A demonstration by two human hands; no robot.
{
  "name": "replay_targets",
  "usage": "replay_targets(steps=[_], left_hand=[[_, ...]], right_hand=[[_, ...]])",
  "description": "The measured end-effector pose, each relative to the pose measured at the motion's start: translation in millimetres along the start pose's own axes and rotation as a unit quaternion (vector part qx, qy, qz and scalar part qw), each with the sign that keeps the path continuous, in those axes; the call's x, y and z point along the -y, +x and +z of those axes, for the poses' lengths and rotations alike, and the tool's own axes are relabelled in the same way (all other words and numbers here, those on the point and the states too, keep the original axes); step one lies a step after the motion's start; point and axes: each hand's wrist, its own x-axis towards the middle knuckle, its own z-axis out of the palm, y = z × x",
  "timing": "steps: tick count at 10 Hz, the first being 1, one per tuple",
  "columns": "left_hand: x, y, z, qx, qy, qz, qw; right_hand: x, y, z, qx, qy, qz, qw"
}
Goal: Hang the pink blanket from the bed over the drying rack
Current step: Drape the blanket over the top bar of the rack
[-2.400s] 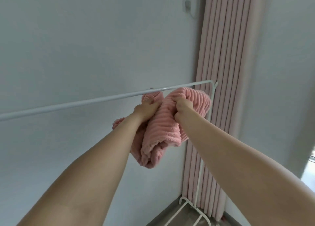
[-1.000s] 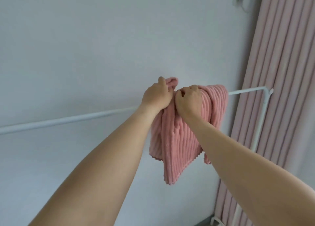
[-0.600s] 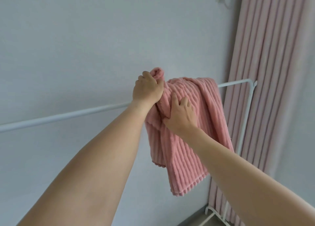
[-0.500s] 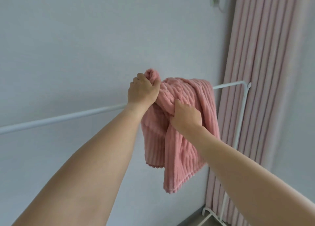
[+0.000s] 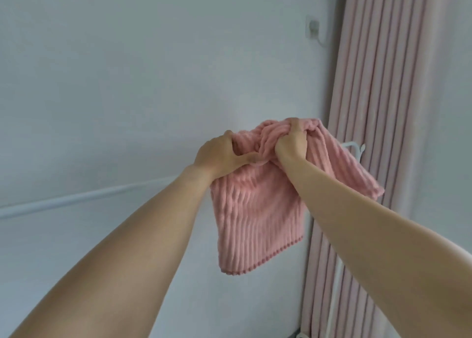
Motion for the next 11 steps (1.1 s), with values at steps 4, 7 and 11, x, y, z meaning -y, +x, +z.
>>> replay_targets(steps=[4,7,11], left_hand=[[34,-3,12,-0.049,0.021,0.059,0.997],[11,-3,16,-0.168,0.059,-0.019,0.984],[7,2,25,-0.227,0.033,-0.09,0.969]], right_hand=[[-61,47,67,0.26,-0.25,0.002,0.933],[-85,55,45,0.133,-0.504,-0.149,0.84],[-96,30,-15,0.052,-0.422,0.077,0.902]])
